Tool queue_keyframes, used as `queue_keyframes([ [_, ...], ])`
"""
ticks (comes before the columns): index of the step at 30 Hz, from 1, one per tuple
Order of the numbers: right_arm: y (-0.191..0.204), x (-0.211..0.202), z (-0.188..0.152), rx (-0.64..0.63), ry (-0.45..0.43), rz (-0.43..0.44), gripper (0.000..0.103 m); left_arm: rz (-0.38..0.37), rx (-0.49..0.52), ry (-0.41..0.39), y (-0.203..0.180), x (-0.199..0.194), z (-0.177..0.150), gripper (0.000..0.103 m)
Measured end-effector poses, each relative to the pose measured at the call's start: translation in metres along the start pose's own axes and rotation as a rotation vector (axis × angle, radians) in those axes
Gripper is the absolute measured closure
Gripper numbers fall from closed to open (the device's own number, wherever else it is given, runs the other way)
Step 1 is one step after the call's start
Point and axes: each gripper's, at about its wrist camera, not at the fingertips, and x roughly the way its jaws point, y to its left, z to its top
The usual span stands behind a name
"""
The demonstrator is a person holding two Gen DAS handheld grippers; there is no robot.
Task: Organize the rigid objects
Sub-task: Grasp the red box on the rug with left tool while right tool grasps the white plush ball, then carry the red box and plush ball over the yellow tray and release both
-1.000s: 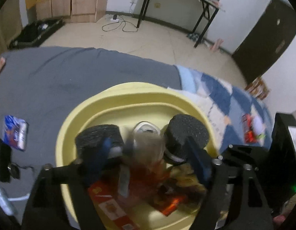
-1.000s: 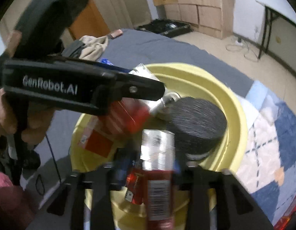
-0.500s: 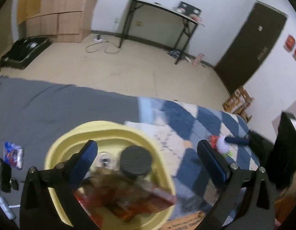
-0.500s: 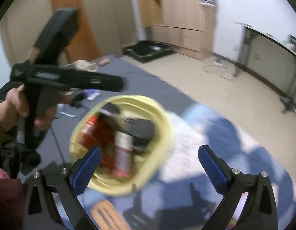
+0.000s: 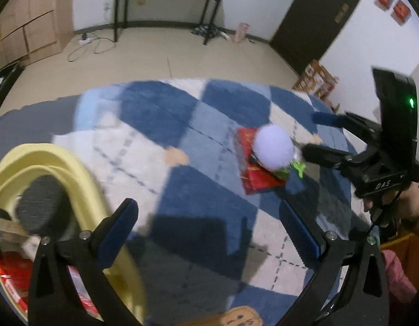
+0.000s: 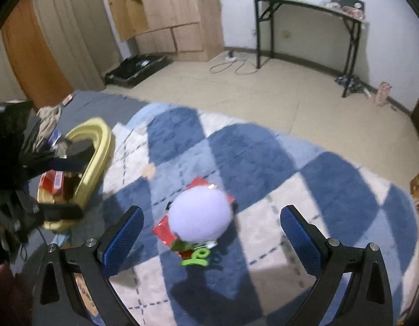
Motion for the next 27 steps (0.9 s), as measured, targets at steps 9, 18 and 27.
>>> queue_keyframes([
  [9, -0.005, 0.057, -0.002, -0.052, 0.049, 0.008, 0.038, 0.012, 0.047, 0.041, -0.035, 0.040, 0.006, 0.000],
  [18, -0.042, 0.042, -0.015, -0.014, -0.033, 0.017, 0.044, 0.002, 0.141, 0.054, -0.091, 0.096, 0.015, 0.000],
  [27, -0.102, 0.010, -0.026, 0.116, -0.063, -0.063, 0.044, 0.057, 0.036, -0.036, -0.072, 0.102, 0.033, 0.046],
])
